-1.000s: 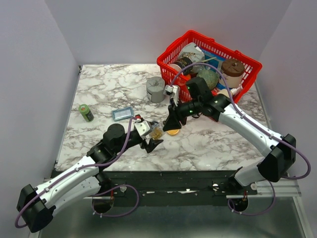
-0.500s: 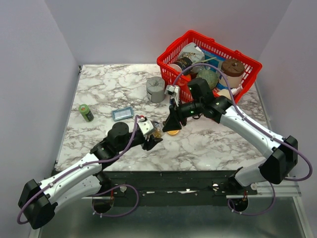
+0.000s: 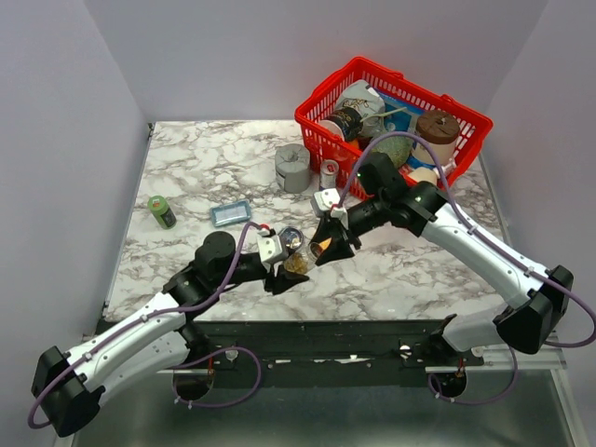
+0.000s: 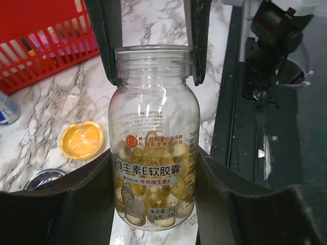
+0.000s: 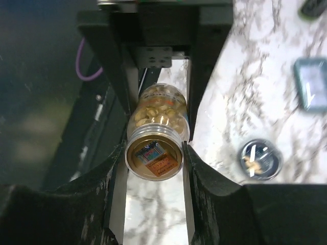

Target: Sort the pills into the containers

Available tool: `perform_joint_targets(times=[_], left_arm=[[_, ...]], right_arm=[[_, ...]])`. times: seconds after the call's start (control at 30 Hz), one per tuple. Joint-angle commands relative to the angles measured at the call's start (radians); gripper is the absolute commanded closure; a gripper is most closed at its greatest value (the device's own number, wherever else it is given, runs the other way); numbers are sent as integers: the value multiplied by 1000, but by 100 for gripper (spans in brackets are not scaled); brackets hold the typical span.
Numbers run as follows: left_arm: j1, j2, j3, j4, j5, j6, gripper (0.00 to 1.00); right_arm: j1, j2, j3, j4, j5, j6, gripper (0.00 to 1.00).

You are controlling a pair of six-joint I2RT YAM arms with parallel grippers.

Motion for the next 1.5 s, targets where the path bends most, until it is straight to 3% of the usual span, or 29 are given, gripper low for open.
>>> perform_joint_targets(times=[0.0,0.07,0.1,0.17,0.2,0.4,0.6,0.73,0.97,1.07,1.1,1.2,1.27,1.37,1.4,1.47], left_arm=[[-2,-23,25,-66,134,59,100],[-2,-26,28,-66,88,49,100],[-2,-30,28,-65,67,49,100],[-2,-50,20,-54,-32,40,100],[-2,-58,15,-50,-62,42,100],[-2,-89,-1,-5,-245,46,100],[-4,-41,26,9,-286,39,100],[-5,-29,35,32,-294,34,100],[-4,-1,48,47,-290,36,100],[-4,5,45,47,-294,34,100],[-4,3,43,46,-294,36,100],[-4,-3,40,30,-288,42,100],[-4,-15,52,-14,-264,71,100],[-2,-29,61,-63,-170,117,100],[-2,-30,63,-69,-138,121,100],[-2,-38,68,-86,-61,132,100]], right_arm=[[44,-26,75,-132,-54,-336,87],[47,-20,63,-63,-17,-258,79],[48,-20,61,-23,48,-103,55],[36,-14,76,-1,83,7,21],[27,-14,98,0,113,139,1],[-33,-32,110,54,261,625,0],[-31,1,75,134,189,824,0],[-33,55,105,143,178,859,0],[-30,138,144,115,256,850,6],[-30,147,155,117,232,844,28],[-30,146,156,117,232,838,53],[-30,132,159,115,212,787,84],[-28,129,162,102,143,743,89],[-25,130,187,27,-27,498,93],[-24,136,199,-11,-88,335,94],[1,167,236,-169,-179,153,95]])
